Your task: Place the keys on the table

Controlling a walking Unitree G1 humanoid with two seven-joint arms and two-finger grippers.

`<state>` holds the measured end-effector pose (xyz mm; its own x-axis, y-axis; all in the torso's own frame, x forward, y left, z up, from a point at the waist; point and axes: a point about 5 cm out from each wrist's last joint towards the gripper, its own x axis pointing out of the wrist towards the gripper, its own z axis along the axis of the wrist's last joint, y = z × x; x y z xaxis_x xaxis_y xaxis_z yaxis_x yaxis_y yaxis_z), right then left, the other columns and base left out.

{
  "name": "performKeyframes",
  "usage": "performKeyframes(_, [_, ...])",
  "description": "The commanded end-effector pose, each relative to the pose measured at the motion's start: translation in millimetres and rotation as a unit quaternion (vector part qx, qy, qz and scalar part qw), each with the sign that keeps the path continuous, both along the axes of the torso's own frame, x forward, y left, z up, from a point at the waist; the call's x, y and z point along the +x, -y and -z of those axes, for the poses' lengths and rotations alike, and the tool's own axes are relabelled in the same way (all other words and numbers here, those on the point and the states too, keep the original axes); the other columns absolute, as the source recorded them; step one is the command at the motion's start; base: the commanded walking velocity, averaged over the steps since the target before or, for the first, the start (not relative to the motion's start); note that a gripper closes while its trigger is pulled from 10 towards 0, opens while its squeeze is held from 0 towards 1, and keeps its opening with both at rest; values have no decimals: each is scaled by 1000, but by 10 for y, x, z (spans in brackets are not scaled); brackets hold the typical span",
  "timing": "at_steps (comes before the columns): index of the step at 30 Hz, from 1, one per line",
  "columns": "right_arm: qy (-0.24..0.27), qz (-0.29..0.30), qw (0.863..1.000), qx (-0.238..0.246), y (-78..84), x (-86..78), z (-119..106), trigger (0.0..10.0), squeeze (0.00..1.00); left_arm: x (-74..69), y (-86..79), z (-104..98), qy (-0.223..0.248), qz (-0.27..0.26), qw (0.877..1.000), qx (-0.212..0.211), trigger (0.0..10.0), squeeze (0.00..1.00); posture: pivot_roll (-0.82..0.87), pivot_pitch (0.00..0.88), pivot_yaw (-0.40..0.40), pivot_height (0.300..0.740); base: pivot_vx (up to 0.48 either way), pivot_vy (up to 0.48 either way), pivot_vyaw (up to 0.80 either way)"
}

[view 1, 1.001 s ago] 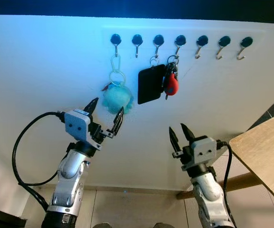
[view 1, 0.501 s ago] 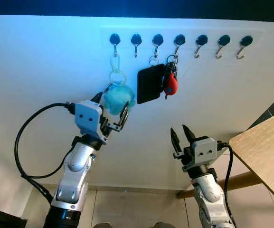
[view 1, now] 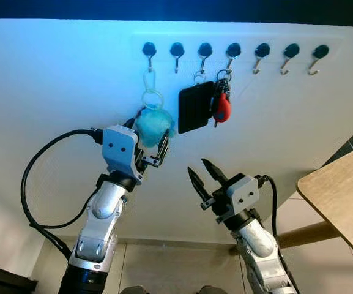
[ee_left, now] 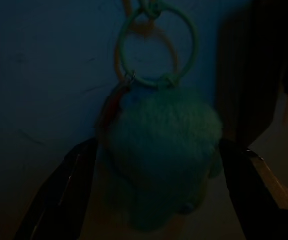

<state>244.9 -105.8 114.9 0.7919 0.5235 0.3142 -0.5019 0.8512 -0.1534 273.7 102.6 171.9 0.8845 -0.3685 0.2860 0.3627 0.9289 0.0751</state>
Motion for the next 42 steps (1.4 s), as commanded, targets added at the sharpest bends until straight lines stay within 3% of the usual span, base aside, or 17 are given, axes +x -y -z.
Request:
performKeyframes(1, [5,-25,999,20,-61,-15,-110,10000,0,3,36,-37,-1,0,1000,-7,10000,0,20,83,12,740,0,0,0])
performKeyframes(8, [13,-32,999,30,-73,-19,-202,10000,0,14,29,-33,-2,-3,1000,-3,10000,0,21,87,10,740,0,0,0])
performKeyframes(9, [13,-32,999,32,-70,-17,-208,10000,0,17,27,-30,-3,-4,1000,-2,9490,0,20,87,10,740,0,0,0])
performKeyframes(10, [14,-29,999,31,-63,-18,-213,10000,0,25,17,-28,-3,-8,1000,-1,5412,0,21,87,10,740,0,0,0])
performKeyframes(11, [14,-29,999,30,-61,-19,-213,10000,0,27,15,-28,-3,-9,1000,-1,5412,0,21,87,10,740,0,0,0])
performKeyframes(12, [14,-28,999,28,-59,-19,-211,10000,0,30,10,-33,-2,-11,1000,-3,2078,0,21,87,10,740,0,0,0])
performKeyframes(13, [14,-28,999,28,-59,-19,-211,10000,0,30,10,-33,-2,-11,1000,-3,2078,0,21,87,10,740,0,0,0])
performKeyframes(14, [13,-27,999,26,-54,-21,-208,10000,0,32,7,-40,-1,-11,1000,-4,0,0,21,87,10,740,0,0,0])
performKeyframes(36, [7,-18,1000,18,-49,-2,-212,10000,0,50,-94,-174,44,4,999,-3,0,0,32,89,7,740,0,0,0])
performKeyframes(42, [8,-21,999,26,-62,0,-239,10000,0,-33,-58,-317,101,87,991,-28,0,0,31,88,7,740,0,0,0])
